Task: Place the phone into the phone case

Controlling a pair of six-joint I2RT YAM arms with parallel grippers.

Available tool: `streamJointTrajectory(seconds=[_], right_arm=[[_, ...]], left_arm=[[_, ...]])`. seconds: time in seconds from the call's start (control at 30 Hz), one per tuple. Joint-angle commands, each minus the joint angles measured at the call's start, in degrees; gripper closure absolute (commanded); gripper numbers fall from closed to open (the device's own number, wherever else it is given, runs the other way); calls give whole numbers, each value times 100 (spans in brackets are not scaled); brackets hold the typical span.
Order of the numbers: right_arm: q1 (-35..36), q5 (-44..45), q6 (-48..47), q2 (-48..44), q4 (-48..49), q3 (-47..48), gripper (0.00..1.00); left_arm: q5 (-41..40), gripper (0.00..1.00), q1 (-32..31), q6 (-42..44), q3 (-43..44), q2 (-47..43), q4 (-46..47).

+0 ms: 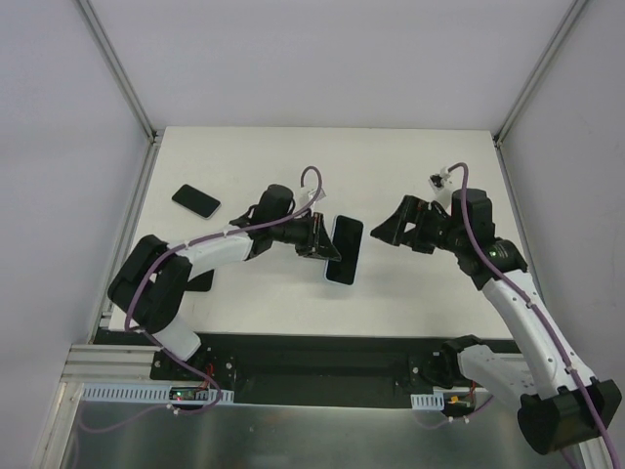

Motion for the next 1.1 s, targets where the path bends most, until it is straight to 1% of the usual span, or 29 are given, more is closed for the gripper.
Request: streamJointTrajectory(seconds=[0.0,0.03,0.1,0.13,0.17,0.33,0.43,0.6,0.7,0.73,0.83,0.87,1.03,1.07], right_arm=[[4,827,-3,-373,-841,93,4],[4,854,-21,-426,-876,49,4],[4,1011,-38,-549,-1008,-21,4],[4,1065,-56,-584,-1052,-39,4],[-5,1109,-82,-637,-1096,-48,4],[4,1416,-258,-751,-1492,-118,4],[4,1478,-293,-883,-1562,-215,4],[-5,1557,-267,-989,-1571,-321,4],[4,1575,-276,-936,-1571,-303,4],[4,1575,-284,-919,-1562,-303,4],[-5,1496,-276,-849,-1527,-329,4],[4,1470,-258,-840,-1501,-347,4],[4,1514,-206,-804,-1492,-470,4],[4,1487,-205,-796,-1475,-470,4]], left_arm=[[-635,100,20,196,1007,568,-471],[-653,100,28,135,1348,735,-489],[-697,100,46,-67,1719,1262,-533],[-706,100,64,-111,2077,1446,-533],[-732,100,72,-129,2272,1805,-542],[-749,100,125,-436,3362,2896,-620],[-1064,100,134,-586,3627,3214,-779],[-1329,98,134,-841,3567,3478,-823],[-1409,87,134,-815,3461,3505,-902],[-1426,80,134,-754,3435,3488,-937],[-1496,71,160,-674,3347,3365,-1034],[-1514,67,178,-657,3312,3321,-1051],[-1628,60,266,-657,3031,2874,-1069],[-1663,57,283,-648,2978,2785,-1078]])
